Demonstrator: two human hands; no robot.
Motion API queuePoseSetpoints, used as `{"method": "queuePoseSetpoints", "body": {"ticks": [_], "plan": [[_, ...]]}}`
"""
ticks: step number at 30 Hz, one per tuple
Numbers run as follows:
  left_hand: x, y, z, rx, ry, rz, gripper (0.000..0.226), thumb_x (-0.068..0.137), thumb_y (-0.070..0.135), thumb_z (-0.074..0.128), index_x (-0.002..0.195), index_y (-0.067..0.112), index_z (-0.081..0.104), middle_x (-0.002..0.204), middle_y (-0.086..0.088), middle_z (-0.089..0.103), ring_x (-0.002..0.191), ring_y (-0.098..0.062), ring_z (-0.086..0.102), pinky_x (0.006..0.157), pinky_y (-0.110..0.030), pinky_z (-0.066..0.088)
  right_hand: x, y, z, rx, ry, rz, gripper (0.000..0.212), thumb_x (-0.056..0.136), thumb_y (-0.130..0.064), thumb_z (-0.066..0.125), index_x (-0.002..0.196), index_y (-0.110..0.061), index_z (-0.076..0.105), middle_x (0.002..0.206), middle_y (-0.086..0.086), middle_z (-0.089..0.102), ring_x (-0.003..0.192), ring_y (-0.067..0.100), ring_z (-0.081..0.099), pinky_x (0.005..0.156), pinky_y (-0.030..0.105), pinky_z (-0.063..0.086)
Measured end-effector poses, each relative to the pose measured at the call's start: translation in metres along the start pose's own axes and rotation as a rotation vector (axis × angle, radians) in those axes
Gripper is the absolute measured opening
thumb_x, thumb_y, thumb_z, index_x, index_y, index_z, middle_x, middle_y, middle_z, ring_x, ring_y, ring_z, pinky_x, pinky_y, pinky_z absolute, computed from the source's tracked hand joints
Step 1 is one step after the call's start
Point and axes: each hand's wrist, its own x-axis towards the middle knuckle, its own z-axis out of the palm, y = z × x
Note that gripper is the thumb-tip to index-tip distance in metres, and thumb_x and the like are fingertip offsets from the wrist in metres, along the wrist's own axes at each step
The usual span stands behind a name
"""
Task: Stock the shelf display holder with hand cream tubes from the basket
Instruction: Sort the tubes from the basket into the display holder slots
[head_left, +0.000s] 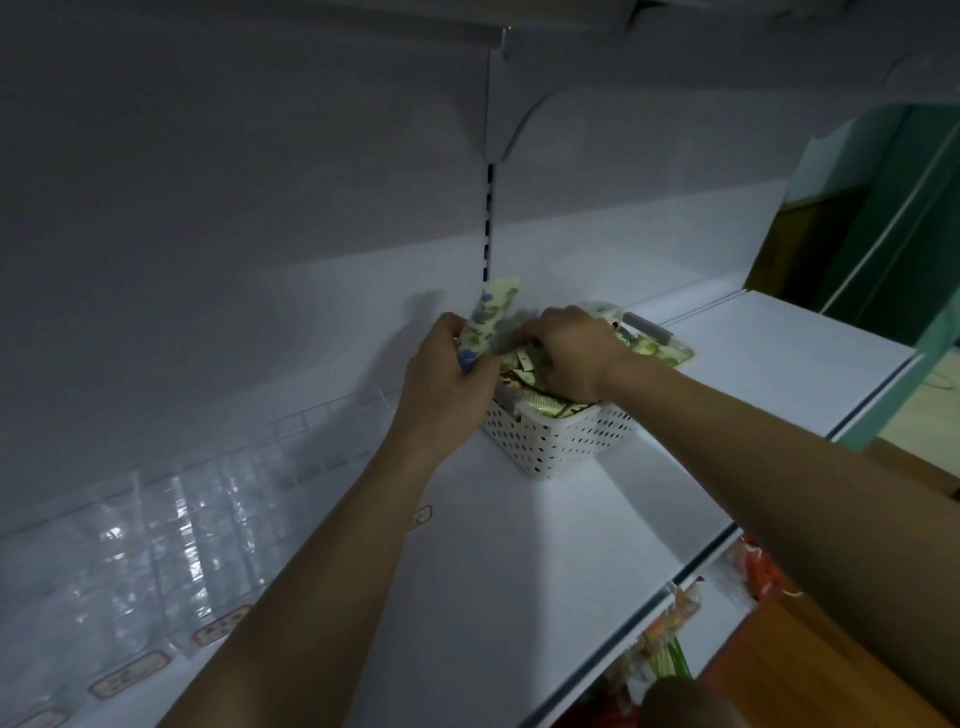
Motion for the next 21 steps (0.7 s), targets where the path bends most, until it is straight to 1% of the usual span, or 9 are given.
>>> {"method": "queuePoseSetpoints", "body": {"ticks": [3, 6, 9, 11, 13, 15, 17, 19, 21], "plan": [[-0.002, 0.002, 0.000, -0.046, -0.044, -0.035, 0.035, 0.089, 0.058, 0.058, 0.084, 0.024, 0.063, 0.074, 0.012, 0.070, 0.071, -0.007, 0.066, 0.066, -0.031, 0.050, 0.001, 0.005, 0.005, -0.021, 0.106, -0.034, 0.035, 0.089, -0.012, 0.061, 0.125, -0.015, 0.061, 0.107, 0.012, 0.061, 0.094, 0.031, 0.057, 0.079, 0.047, 0.055], [-0.002, 0.000, 0.000, 0.035, -0.035, -0.033, 0.048, 0.099, 0.053, 0.052, 0.068, 0.018, 0.060, 0.060, 0.009, 0.063, 0.058, -0.009, 0.058, 0.061, -0.028, 0.043, 0.004, 0.000, -0.008, 0.232, 0.238, 0.019, 0.035, 0.091, -0.012, 0.065, 0.125, -0.010, 0.055, 0.107, 0.007, 0.057, 0.091, 0.024, 0.058, 0.073, 0.032, 0.055], [0.001, -0.007, 0.000, 0.091, 0.058, 0.042, 0.030, 0.099, 0.041, 0.054, 0.078, 0.020, 0.062, 0.071, 0.003, 0.067, 0.066, -0.012, 0.062, 0.059, -0.026, 0.040, 0.010, -0.011, -0.035, 0.590, 0.301, 0.200, 0.037, 0.097, -0.024, 0.063, 0.131, -0.015, 0.052, 0.109, -0.002, 0.057, 0.089, 0.013, 0.059, 0.065, 0.013, 0.042], [0.003, -0.007, -0.003, 0.069, 0.048, 0.085, 0.021, 0.098, 0.039, 0.054, 0.096, 0.022, 0.067, 0.084, 0.007, 0.070, 0.078, -0.009, 0.066, 0.063, -0.026, 0.045, 0.007, -0.021, -0.050, 0.838, 0.316, 0.205, 0.036, 0.097, -0.026, 0.064, 0.130, -0.015, 0.056, 0.102, -0.001, 0.063, 0.085, 0.014, 0.064, 0.069, 0.020, 0.048], [0.005, -0.005, -0.005, 0.043, -0.005, 0.119, 0.032, 0.096, 0.039, 0.054, 0.120, 0.021, 0.066, 0.105, 0.007, 0.073, 0.096, -0.008, 0.068, 0.077, -0.025, 0.052, 0.000, -0.031, -0.060, 1.148, 0.244, 0.166, 0.029, 0.098, -0.016, 0.063, 0.126, -0.010, 0.060, 0.093, 0.005, 0.066, 0.077, 0.017, 0.067, 0.070, 0.028, 0.054], [0.005, -0.005, -0.007, 0.033, -0.011, 0.116, 0.033, 0.094, 0.038, 0.056, 0.120, 0.019, 0.066, 0.105, 0.006, 0.074, 0.096, -0.011, 0.070, 0.080, -0.030, 0.056, -0.005, -0.035, -0.063, 1.329, 0.162, 0.125, 0.025, 0.099, -0.011, 0.059, 0.124, -0.005, 0.061, 0.088, 0.009, 0.067, 0.073, 0.020, 0.068, 0.069, 0.028, 0.056], [0.006, -0.008, -0.009, 0.032, 0.030, 0.080, 0.022, 0.094, 0.032, 0.059, 0.108, 0.017, 0.067, 0.092, 0.004, 0.074, 0.082, -0.015, 0.071, 0.072, -0.036, 0.057, -0.005, -0.031, -0.061, 1.435, 0.138, 0.157, 0.025, 0.102, -0.018, 0.055, 0.124, -0.007, 0.061, 0.097, 0.015, 0.068, 0.078, 0.026, 0.069, 0.071, 0.033, 0.057], [0.008, -0.009, -0.012, 0.021, 0.067, 0.039, 0.013, 0.094, 0.027, 0.060, 0.102, 0.017, 0.063, 0.086, 0.000, 0.070, 0.076, -0.021, 0.068, 0.068, -0.045, 0.058, -0.003, -0.019, -0.053, 1.227, 0.158, 0.239, 0.024, 0.104, -0.022, 0.052, 0.124, -0.013, 0.061, 0.110, 0.013, 0.068, 0.084, 0.026, 0.070, 0.071, 0.034, 0.057], [0.010, -0.010, -0.015, -0.046, 0.071, -0.031, 0.007, 0.093, 0.021, 0.060, 0.097, 0.016, 0.057, 0.084, -0.006, 0.064, 0.073, -0.023, 0.063, 0.072, -0.054, 0.057, -0.002, -0.007, -0.039, 0.707, 0.083, 0.227, 0.025, 0.103, -0.020, 0.052, 0.126, -0.018, 0.060, 0.120, 0.005, 0.066, 0.092, 0.019, 0.067, 0.069, 0.025, 0.054]]}}
